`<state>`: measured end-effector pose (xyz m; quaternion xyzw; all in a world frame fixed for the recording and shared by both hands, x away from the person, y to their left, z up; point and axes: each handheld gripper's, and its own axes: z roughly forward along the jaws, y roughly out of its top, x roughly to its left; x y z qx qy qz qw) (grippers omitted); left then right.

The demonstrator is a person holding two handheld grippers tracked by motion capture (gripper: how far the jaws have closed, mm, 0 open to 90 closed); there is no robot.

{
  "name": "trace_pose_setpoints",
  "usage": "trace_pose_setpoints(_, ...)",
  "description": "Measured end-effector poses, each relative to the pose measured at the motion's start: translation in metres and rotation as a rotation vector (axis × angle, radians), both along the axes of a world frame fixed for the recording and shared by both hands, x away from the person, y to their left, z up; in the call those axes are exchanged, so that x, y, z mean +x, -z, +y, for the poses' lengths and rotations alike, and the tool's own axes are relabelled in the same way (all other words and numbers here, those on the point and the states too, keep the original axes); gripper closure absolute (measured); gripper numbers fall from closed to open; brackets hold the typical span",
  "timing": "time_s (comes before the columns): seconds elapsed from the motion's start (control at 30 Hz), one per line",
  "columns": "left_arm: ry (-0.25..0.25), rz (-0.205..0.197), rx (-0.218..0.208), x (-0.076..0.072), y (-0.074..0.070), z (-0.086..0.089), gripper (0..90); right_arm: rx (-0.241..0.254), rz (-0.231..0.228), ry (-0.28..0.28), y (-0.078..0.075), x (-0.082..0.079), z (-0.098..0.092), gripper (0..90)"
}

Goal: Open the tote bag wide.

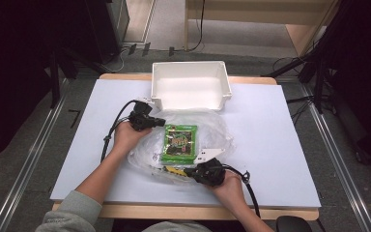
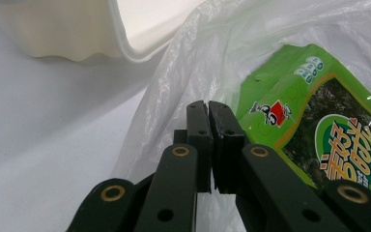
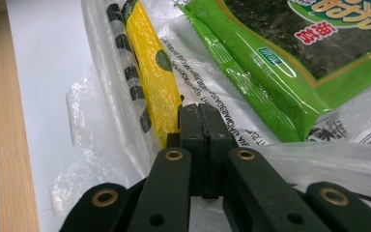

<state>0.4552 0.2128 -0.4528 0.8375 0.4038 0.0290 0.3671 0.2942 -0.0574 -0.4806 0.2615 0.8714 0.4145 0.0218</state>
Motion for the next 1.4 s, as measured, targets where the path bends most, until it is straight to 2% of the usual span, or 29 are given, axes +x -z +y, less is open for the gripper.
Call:
trace_pose_setpoints(0.07,0.003,-0.003,-0.005,0.000,-0.002,0.001,89.2,0.011,-0.003,-0.011,0.001,0.000,-0.002,90.0)
trace_pose_setpoints(0.13,-0.003,-0.013,-0.017,-0.001,-0.005,0.001,90.0,0.012,0.020,-0.013,0.001,0.002,-0.003,90.0)
trace_pose_setpoints(0.2,-0.001,-0.025,-0.004,-0.001,-0.006,0.000,90.0,0.015,0.023,-0.015,0.001,0.003,-0.003,90.0)
trace_pose_setpoints(0.27,-0.009,-0.008,0.013,0.000,-0.003,-0.001,90.0,0.017,0.024,-0.018,0.001,0.003,-0.003,90.0)
trace_pose_setpoints(0.37,-0.017,0.002,0.014,0.002,0.001,0.000,90.0,0.016,0.026,-0.019,0.001,0.003,-0.003,90.0)
trace_pose_setpoints(0.5,-0.016,-0.008,0.040,0.003,0.008,0.000,90.0,0.023,0.048,-0.022,0.001,0.006,-0.004,90.0)
trace_pose_setpoints(0.57,-0.023,-0.011,0.017,0.003,0.010,0.001,90.0,0.025,0.050,-0.016,0.001,0.005,-0.004,90.0)
trace_pose_setpoints(0.73,-0.022,-0.011,-0.006,0.003,0.012,0.003,90.0,0.028,0.039,-0.017,0.002,0.005,-0.003,90.0)
trace_pose_setpoints(0.83,-0.026,0.010,-0.042,0.005,0.014,0.007,90.0,0.033,0.039,-0.017,0.002,0.006,-0.003,90.0)
trace_pose_setpoints(0.93,-0.030,0.024,-0.050,0.005,0.013,0.007,89.2,0.031,0.042,-0.017,0.002,0.006,-0.003,90.0)
trace_pose_setpoints(1.03,-0.021,0.029,-0.042,0.004,0.009,0.007,83.8,0.015,0.073,-0.002,-0.001,0.007,-0.001,88.9)
trace_pose_setpoints(1.13,-0.019,0.020,-0.050,0.002,0.001,0.008,79.0,-0.005,0.064,-0.008,-0.006,0.005,0.001,87.0)
trace_pose_setpoints(1.3,-0.019,-0.012,-0.064,-0.004,-0.018,0.008,70.1,0.033,0.036,0.006,-0.018,0.005,-0.003,81.5)
trace_pose_setpoints(1.4,-0.010,-0.014,-0.090,-0.007,-0.026,0.007,63.9,0.059,0.024,0.012,-0.026,0.006,-0.007,78.7)
